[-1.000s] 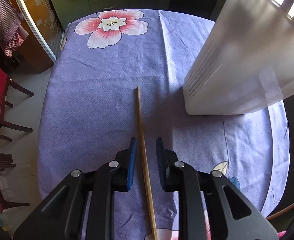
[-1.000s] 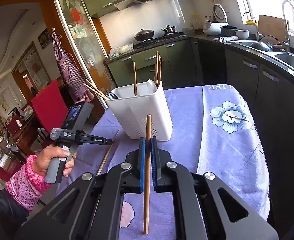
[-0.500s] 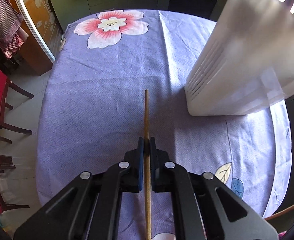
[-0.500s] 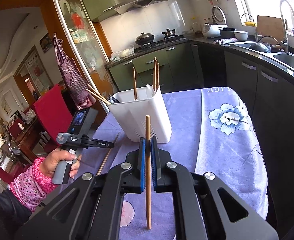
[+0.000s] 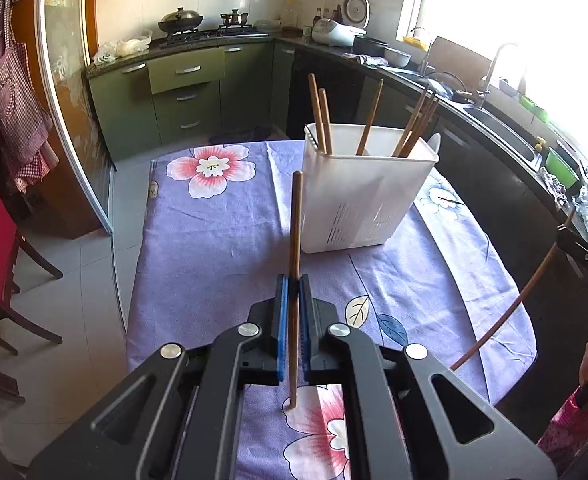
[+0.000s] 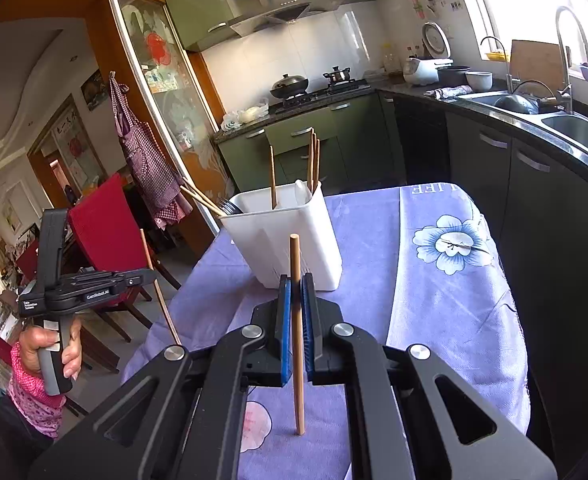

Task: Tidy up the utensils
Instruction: 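Drop the chopstick into the white holder with the left gripper while the right carries its chopstick over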

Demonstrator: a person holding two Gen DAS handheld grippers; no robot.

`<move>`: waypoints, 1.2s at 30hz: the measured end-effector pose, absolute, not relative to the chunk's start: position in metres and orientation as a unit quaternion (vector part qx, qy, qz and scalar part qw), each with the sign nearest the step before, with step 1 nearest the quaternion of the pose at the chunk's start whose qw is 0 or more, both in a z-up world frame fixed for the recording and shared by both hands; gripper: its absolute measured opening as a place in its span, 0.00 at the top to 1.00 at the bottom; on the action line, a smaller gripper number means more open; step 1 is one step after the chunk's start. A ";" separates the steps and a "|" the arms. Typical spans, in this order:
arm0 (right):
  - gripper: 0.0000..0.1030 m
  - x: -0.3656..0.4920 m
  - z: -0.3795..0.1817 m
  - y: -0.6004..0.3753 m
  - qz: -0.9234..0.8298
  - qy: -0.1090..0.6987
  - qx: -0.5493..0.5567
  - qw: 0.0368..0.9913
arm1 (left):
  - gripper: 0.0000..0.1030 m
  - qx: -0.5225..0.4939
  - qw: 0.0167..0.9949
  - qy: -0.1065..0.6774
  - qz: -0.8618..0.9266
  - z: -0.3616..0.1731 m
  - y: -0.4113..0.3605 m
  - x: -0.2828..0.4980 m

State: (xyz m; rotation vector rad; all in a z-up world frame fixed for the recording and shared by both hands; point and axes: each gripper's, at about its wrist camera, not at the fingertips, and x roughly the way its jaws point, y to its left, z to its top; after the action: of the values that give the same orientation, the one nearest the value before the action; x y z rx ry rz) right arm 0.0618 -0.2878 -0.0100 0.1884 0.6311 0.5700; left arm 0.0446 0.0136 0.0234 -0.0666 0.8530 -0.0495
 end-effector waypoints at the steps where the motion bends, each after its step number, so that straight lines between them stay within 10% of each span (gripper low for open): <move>1: 0.94 0.061 -0.009 -0.288 0.276 0.305 0.091 0.907 | 0.95 -0.029 0.911 0.410 -0.026 0.026 0.011 0.041; 36: 0.94 0.067 0.024 -0.271 0.291 0.280 0.057 0.913 | 0.95 0.025 0.954 0.284 -0.090 0.182 -0.050 0.084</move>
State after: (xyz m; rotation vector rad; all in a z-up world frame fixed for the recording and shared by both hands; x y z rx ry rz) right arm 0.0669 -0.2706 0.0236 0.1174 0.5771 0.5996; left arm 0.0837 -0.0501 0.1822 0.0510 0.5772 -0.1820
